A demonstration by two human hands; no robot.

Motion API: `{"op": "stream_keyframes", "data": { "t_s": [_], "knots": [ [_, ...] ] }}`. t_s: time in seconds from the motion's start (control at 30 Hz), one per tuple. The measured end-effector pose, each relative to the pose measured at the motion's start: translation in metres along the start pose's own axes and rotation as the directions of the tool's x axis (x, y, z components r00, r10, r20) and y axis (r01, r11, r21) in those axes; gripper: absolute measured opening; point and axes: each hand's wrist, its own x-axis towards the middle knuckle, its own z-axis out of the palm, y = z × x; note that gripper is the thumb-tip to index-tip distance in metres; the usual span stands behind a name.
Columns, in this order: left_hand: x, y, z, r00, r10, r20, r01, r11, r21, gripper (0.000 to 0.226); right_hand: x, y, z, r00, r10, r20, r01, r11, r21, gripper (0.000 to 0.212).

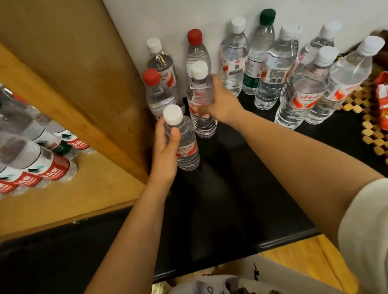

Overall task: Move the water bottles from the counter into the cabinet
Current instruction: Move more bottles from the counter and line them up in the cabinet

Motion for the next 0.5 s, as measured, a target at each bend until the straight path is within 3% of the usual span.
{"op": "stream_keyframes", "data": {
  "t_s": [0.43,0.5],
  "knots": [
    [-0.036,0.001,-0.008,0.993,0.013,0.117,-0.013,1.000,0.003,0.031,-0.079,0.008,-0.020,0.981,-0.023,0.194,0.038,0.996,-0.076,0.082],
    [-0.051,0.004,-0.010,0.991,0.025,0.129,-0.026,1.000,0.010,0.041,-0.103,0.011,-0.021,0.976,-0.035,0.216,0.051,0.997,-0.066,0.081]
  ]
}}
